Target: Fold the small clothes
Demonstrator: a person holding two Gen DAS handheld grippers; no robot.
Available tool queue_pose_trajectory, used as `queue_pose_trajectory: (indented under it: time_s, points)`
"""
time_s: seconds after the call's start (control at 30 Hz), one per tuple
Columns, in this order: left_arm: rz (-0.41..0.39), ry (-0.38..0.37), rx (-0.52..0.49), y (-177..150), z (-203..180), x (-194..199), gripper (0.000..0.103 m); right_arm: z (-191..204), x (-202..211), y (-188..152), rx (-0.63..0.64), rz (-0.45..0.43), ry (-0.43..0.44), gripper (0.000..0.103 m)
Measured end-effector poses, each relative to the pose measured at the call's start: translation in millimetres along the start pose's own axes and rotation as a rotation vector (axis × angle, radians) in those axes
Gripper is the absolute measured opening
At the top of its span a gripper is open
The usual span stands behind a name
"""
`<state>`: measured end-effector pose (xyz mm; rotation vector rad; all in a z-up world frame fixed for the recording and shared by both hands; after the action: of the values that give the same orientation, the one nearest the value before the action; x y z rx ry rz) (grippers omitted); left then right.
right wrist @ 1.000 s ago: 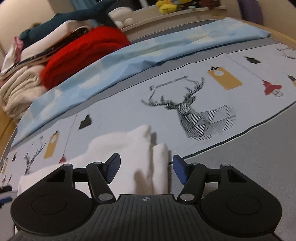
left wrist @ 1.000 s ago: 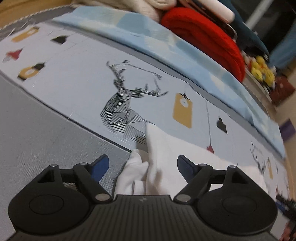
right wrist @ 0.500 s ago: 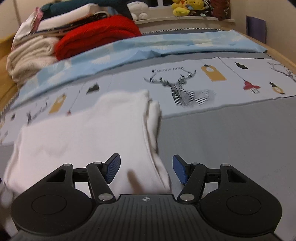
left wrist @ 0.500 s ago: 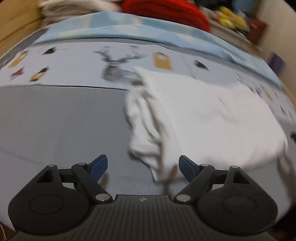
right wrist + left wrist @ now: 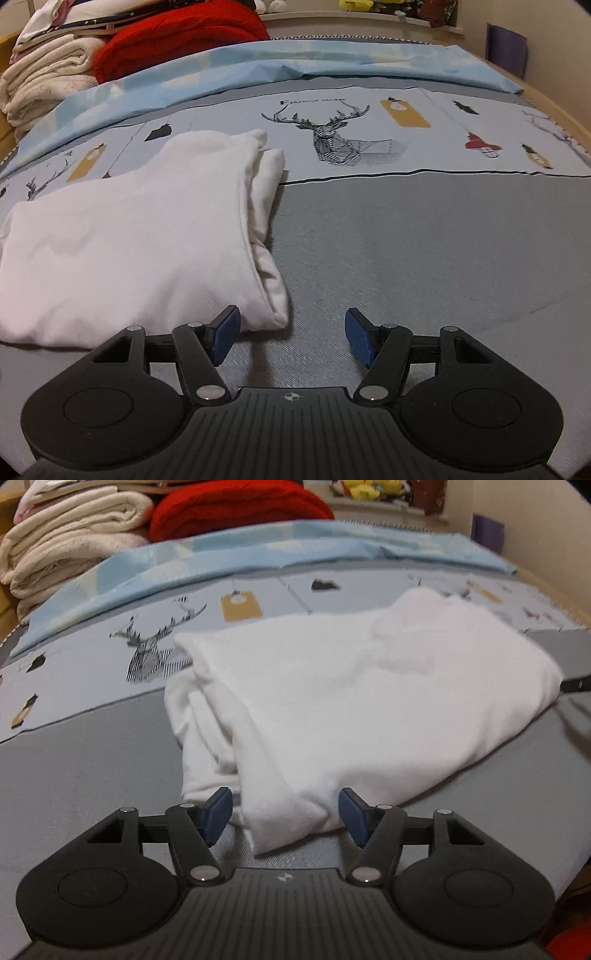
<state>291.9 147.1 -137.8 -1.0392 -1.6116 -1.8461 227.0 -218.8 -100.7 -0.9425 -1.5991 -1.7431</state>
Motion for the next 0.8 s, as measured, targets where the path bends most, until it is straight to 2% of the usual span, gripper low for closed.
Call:
queue_pose_trajectory:
  time_s: [0.03,0.1,0.13,0.17,0.23,0.37,0.5,0.53,0.57,0.6,0.67,0.73,0.8]
  points:
    - [0.014,0.003,0.004,-3,2,-3,0.075,1,-4,1,-0.006,0.003,0.010,0.065]
    - [0.038,0.005,0.024,-8,7,-9,0.075,8,-9,4,-0.033,0.003,0.066,0.054]
    - [0.036,-0.010,0.029,-9,8,-9,0.059,11,-10,6,-0.028,0.009,0.085,0.023]
    - [0.029,-0.029,0.024,-8,10,-8,0.019,14,-11,6,-0.017,0.013,0.091,0.007]
    - [0.019,-0.043,0.031,-7,15,-4,0.014,13,-9,7,-0.023,0.020,0.076,0.005]
    - [0.021,-0.069,0.124,-6,36,5,0.012,-13,-6,3,-0.189,0.049,0.120,0.004]
    - [0.083,-0.030,0.163,-15,53,-1,0.011,-12,-13,-4,-0.145,0.081,0.101,0.004]
    - [0.086,0.030,0.169,-15,61,-1,0.000,-11,-14,-6,-0.132,0.083,0.094,0.004]
    - [0.104,0.125,0.173,-18,74,-4,0.000,-10,-14,-5,-0.119,0.081,0.083,0.004]
    - [0.135,0.177,0.211,-23,89,-7,0.000,-11,-15,-5,-0.121,0.082,0.079,0.004]
    - [0.108,0.130,0.323,-18,104,2,0.000,-10,-15,-5,-0.123,0.087,0.085,0.004]
    - [0.041,0.102,0.379,-7,109,15,0.002,-6,-12,-4,-0.099,0.087,0.087,0.008]
    - [-0.014,0.035,0.421,5,103,26,0.013,-3,-6,-1,-0.088,0.073,0.072,0.016]
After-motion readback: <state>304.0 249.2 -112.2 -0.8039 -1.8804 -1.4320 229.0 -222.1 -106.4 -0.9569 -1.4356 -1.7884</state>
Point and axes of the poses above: each gripper's, at about its wrist camera, not at the fingertips, and x roughly against the way its jaws point, z to its left, y to its top, the point moved 8 cm from there along -x, roughly the way its jaws point, and after that the axes turned 6 degrees about x, right-handed, at the moved point
